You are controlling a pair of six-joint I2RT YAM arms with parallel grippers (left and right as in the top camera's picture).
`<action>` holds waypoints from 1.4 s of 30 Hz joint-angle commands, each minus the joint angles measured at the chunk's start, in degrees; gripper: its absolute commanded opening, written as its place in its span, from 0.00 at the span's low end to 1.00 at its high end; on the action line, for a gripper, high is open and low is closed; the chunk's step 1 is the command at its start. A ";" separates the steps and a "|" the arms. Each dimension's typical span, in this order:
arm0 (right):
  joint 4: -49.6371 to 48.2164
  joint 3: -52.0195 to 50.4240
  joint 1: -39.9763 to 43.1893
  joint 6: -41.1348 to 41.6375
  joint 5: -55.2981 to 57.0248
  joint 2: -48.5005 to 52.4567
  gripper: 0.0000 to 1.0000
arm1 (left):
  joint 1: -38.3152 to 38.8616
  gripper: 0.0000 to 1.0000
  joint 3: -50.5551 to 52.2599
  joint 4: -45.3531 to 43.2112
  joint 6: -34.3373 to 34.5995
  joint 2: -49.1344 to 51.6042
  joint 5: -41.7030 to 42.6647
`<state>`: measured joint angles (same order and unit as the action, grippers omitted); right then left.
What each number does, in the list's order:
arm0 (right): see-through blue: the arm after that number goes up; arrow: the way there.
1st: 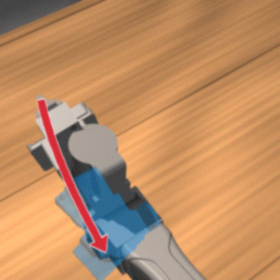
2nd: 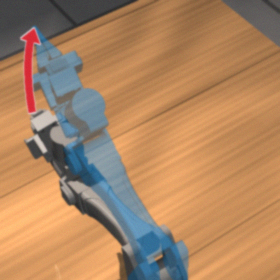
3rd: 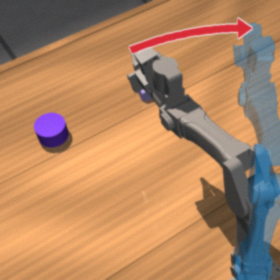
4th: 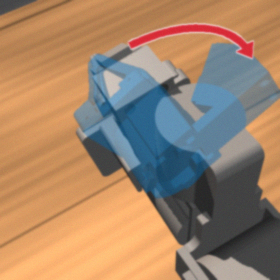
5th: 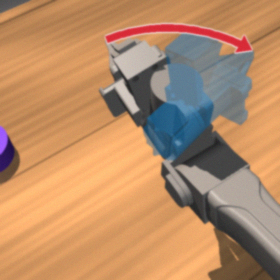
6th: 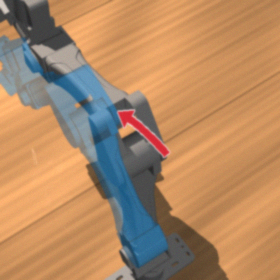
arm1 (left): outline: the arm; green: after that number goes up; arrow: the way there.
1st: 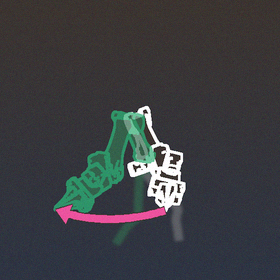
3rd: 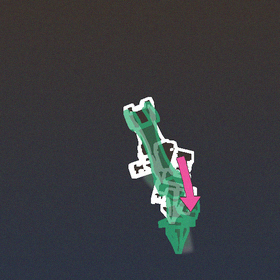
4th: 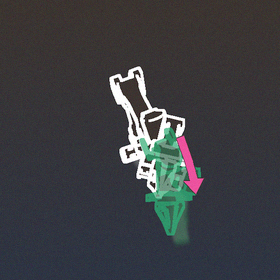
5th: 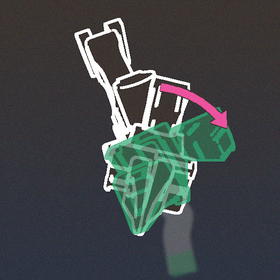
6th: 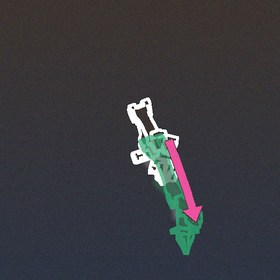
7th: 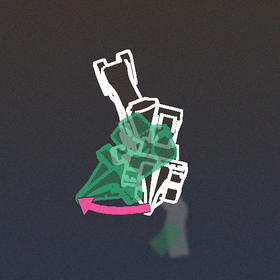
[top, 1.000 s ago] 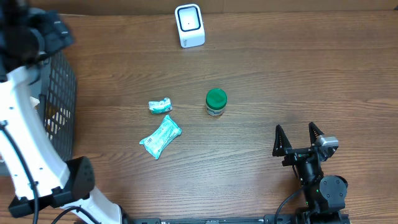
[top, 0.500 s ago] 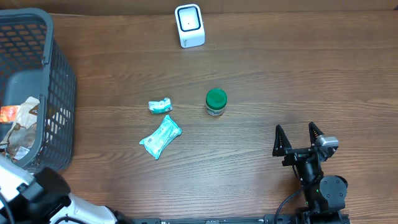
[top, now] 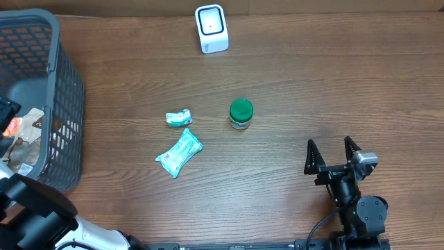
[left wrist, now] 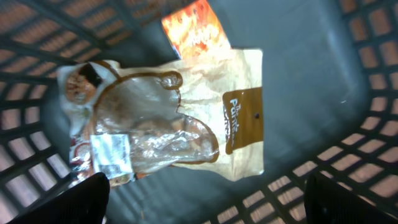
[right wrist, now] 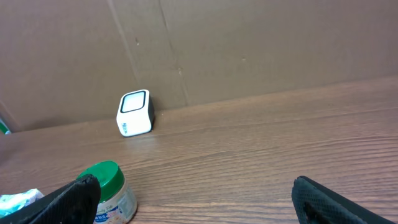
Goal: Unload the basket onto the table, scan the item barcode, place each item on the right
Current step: 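Return the left gripper into the basket and grasp the brown snack bag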
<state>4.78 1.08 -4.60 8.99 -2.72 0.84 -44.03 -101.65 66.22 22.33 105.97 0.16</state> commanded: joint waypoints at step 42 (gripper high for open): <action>-0.20 -0.63 -0.26 0.15 0.13 -0.68 1.00 | 5.16 1.00 28.44 -37.18 -9.94 0.00 -3.76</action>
<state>4.78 1.06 -4.60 8.99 -2.74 0.84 -38.98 -73.63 29.39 13.30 105.97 -4.36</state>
